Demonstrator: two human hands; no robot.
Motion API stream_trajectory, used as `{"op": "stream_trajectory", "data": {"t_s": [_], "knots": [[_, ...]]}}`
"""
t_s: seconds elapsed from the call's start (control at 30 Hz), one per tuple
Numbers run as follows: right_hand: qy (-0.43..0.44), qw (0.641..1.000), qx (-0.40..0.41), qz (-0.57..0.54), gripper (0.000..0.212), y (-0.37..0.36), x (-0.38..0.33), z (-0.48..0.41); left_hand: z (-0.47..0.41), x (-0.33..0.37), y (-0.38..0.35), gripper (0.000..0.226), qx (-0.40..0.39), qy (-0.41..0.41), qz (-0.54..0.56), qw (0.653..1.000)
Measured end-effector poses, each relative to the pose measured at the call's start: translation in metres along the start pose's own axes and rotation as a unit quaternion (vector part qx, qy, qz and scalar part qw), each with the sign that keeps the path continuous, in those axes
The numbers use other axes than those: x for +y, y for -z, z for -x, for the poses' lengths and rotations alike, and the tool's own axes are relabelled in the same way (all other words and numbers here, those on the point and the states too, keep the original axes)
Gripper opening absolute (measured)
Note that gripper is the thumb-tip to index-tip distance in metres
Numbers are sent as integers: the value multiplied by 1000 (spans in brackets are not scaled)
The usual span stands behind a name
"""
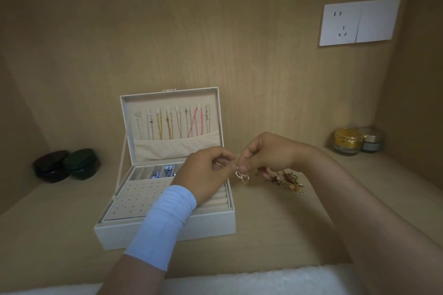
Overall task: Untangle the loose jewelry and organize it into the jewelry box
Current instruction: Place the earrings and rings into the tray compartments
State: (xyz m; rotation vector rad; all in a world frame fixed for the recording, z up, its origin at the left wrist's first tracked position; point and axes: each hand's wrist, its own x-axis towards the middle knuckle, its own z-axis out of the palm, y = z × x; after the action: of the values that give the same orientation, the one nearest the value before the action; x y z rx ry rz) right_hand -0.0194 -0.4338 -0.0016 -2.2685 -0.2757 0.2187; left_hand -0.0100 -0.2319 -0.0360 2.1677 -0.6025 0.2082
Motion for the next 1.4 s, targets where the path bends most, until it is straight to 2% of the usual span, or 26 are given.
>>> {"op": "stream_trajectory", "data": {"t_s": [0.07,0.17,0.3,0.5,0.67,0.9,1.0,1.17,1.3,1.4], "knots": [[14,999,5,-47,3,-3,-6,-2,1,0,5,15,3,20,51,998],[33,993,13,-110,4,-10,-16,-4,3,1,16,18,-5,41,129,991],[43,978,30,-201,11,-27,-28,-8,6,0,33,15,24,58,181,982],[55,955,80,-279,22,-60,-52,-13,6,-14,64,10,35,79,186,979],[38,959,122,-254,16,-75,-73,-31,6,-22,98,9,13,55,105,993],[21,980,97,-173,6,-92,-110,-68,9,-63,128,6,47,64,-11,997],[8,989,96,-116,12,-105,-122,-85,13,-75,135,6,60,84,-83,991],[-31,993,106,-45,16,-123,-128,-113,16,-82,146,21,69,89,-179,977],[-50,992,116,24,18,-132,-130,-126,20,-90,149,23,24,87,-207,974],[-57,985,133,91,32,-138,-133,-132,22,-94,150,28,-4,94,-211,973]]}}
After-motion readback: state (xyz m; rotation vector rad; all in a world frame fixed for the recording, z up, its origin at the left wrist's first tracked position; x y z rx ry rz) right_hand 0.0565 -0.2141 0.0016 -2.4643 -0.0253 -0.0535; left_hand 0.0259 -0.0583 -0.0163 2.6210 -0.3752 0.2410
